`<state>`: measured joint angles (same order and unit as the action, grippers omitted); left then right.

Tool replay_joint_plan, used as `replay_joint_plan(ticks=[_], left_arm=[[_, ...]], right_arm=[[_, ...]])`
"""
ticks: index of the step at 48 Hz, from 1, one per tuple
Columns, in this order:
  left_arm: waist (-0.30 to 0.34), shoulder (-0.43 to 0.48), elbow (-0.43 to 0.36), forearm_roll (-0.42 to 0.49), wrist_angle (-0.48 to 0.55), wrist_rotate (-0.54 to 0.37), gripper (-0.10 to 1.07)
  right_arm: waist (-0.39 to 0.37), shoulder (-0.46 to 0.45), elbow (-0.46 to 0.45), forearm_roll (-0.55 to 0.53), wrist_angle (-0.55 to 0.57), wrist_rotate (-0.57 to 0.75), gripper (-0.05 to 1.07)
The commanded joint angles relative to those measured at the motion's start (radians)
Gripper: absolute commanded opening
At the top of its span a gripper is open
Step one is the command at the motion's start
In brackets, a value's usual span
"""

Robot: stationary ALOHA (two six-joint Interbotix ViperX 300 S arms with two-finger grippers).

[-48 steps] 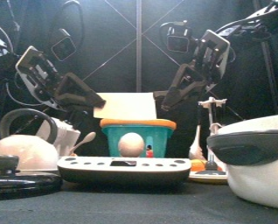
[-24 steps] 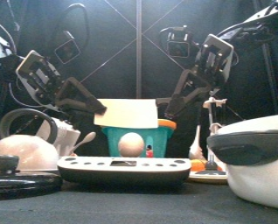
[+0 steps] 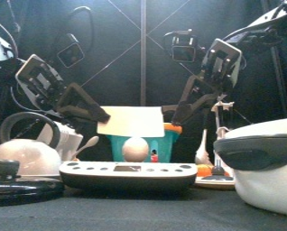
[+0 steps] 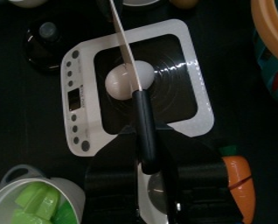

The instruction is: Cut egg

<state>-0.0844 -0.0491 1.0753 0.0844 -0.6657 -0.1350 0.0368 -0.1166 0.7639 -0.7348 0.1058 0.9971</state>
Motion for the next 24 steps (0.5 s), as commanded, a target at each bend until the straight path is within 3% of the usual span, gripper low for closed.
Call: replay_joint_plan(ticks=[1,24], left_arm=[[-0.034,-0.003,0.005,0.000,0.006,0.000,0.32],[-0.034,0.031,0.003,-0.023,0.021,0.000,0.32]], right_arm=[[-0.017,-0.008,-0.009,0.002,0.017,0.003,0.41],[-0.017,0.023,-0.021,0.002,0.017,0.003,0.41]])
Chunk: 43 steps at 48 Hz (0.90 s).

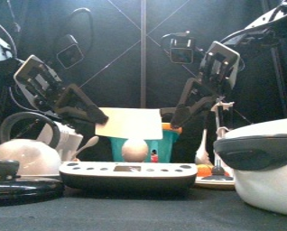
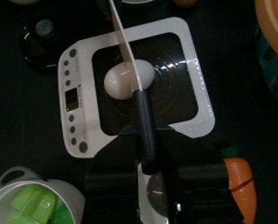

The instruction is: Cut egg

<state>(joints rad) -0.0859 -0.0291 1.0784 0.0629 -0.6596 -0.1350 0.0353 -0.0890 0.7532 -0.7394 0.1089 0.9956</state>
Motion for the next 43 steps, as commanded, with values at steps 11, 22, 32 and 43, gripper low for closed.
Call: replay_joint_plan(ticks=[11,22,32,43], left_arm=[[-0.032,0.032,-0.009,-0.018,0.038,0.003,0.32],[-0.032,0.034,-0.009,-0.018,0.040,0.005,0.32],[-0.029,0.018,-0.009,-0.018,0.040,0.006,0.32],[-0.028,0.003,-0.009,-0.017,0.040,0.006,0.32]], right_arm=[[-0.017,-0.003,-0.015,0.000,0.014,0.003,0.41],[-0.017,-0.005,-0.021,0.000,0.014,0.003,0.41],[-0.017,-0.012,-0.032,-0.002,0.014,0.003,0.41],[-0.017,-0.017,-0.035,-0.003,0.014,0.003,0.41]])
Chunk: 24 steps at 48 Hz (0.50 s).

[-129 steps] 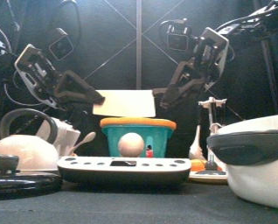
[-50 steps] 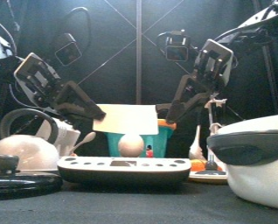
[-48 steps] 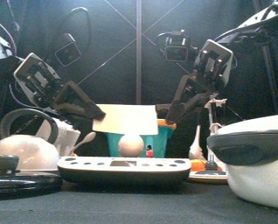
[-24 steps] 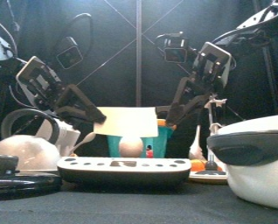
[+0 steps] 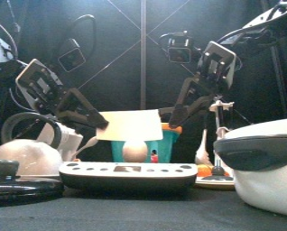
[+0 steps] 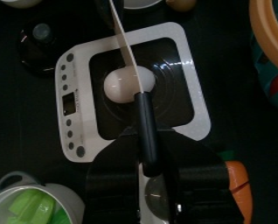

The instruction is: Cut egg

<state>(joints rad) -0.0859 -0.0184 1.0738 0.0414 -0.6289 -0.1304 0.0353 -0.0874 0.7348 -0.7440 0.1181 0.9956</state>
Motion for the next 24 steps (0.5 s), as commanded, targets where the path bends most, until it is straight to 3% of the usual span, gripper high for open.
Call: replay_joint_plan(ticks=[1,24], left_arm=[[-0.028,-0.008,-0.005,0.005,0.011,0.002,0.32],[-0.025,-0.026,-0.008,0.006,0.009,0.002,0.32]], right_arm=[[-0.017,-0.018,-0.017,0.002,0.005,0.003,0.41],[-0.017,-0.048,-0.012,0.002,0.008,0.002,0.41]])
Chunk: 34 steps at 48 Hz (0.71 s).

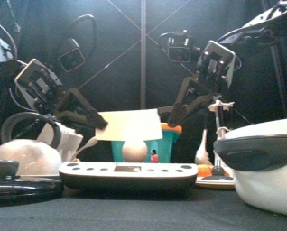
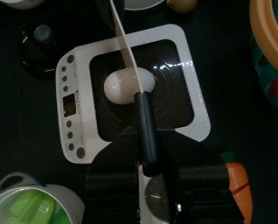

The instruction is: Cut egg

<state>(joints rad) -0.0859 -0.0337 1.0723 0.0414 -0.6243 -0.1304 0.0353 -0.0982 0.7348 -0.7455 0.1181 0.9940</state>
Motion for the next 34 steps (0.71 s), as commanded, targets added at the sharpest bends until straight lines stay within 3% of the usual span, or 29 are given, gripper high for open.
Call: replay_joint_plan(ticks=[1,34], left_arm=[[-0.025,-0.012,-0.006,0.006,0.005,0.002,0.32],[-0.023,0.005,-0.011,0.005,0.015,0.002,0.32]], right_arm=[[-0.017,-0.038,-0.011,0.003,0.008,0.003,0.41],[-0.018,-0.023,0.000,0.003,0.008,0.003,0.41]])
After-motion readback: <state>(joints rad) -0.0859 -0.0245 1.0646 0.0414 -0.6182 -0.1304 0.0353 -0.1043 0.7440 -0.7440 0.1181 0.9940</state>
